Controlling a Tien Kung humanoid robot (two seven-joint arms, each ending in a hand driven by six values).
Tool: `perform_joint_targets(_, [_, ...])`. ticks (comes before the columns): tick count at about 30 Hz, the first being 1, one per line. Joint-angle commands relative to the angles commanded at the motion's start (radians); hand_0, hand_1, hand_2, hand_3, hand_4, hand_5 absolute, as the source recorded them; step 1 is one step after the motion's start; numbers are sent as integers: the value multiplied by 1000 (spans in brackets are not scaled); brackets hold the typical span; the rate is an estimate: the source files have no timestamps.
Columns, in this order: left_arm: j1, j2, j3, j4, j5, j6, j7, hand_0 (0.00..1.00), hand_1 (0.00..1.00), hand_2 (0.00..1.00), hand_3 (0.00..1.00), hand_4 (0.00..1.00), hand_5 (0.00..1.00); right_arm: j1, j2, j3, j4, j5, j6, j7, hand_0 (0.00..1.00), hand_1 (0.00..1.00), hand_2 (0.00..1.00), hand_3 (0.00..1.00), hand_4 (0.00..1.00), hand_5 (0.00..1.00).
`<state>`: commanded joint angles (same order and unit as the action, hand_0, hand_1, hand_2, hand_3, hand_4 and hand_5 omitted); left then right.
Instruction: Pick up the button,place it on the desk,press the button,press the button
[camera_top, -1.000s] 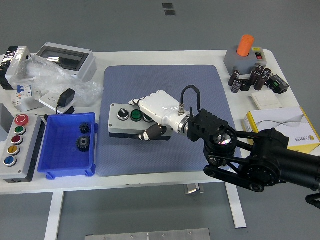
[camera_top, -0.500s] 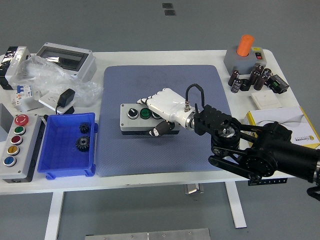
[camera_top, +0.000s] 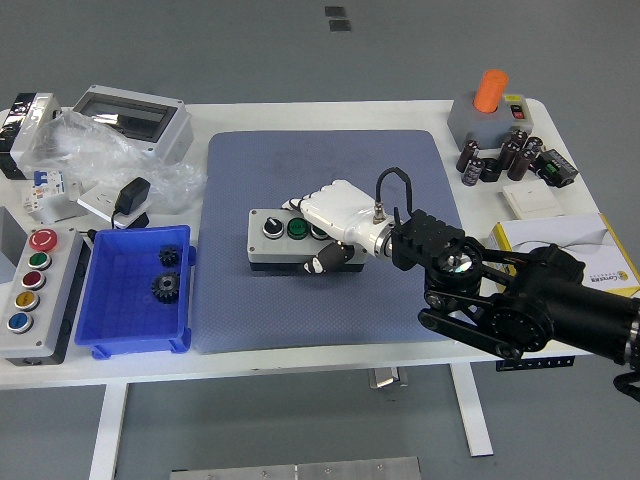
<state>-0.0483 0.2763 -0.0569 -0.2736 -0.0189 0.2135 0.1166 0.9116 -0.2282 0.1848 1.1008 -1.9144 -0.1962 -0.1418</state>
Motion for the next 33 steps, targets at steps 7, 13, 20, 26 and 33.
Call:
perform_joint_targets(7, [0, 0, -3, 0, 2, -1, -1, 630, 632, 577, 569, 526, 114, -3, 2, -2, -18, 15, 19, -6, 546, 575, 593, 555, 523, 2])
perform_joint_targets(13, [1, 0, -2, -1, 1, -1, -1, 630, 632, 577, 569, 526, 114, -4, 3, -4, -20, 24, 17, -8, 534, 595, 615, 620, 647, 43])
perform_joint_targets(20, [0, 0, -3, -1, 1, -3, -1, 630, 632, 577, 569, 526, 114, -4, 3, -4, -20, 28, 19, -11, 558, 607, 628, 644, 648, 55])
perform_joint_targets(26, [0, 0, -5, -1, 4, -4, -1, 630, 632, 577, 569, 526, 114, -5, 4, -1, -26, 33, 39, -18, 566, 613, 620, 653, 654, 65])
perform_joint_targets(33, [0, 0, -6, -1, 5, -6, -1, 630, 632, 577, 569, 526, 114, -6, 3, 1, -28, 41, 49, -22, 693, 678, 736, 790, 795, 177])
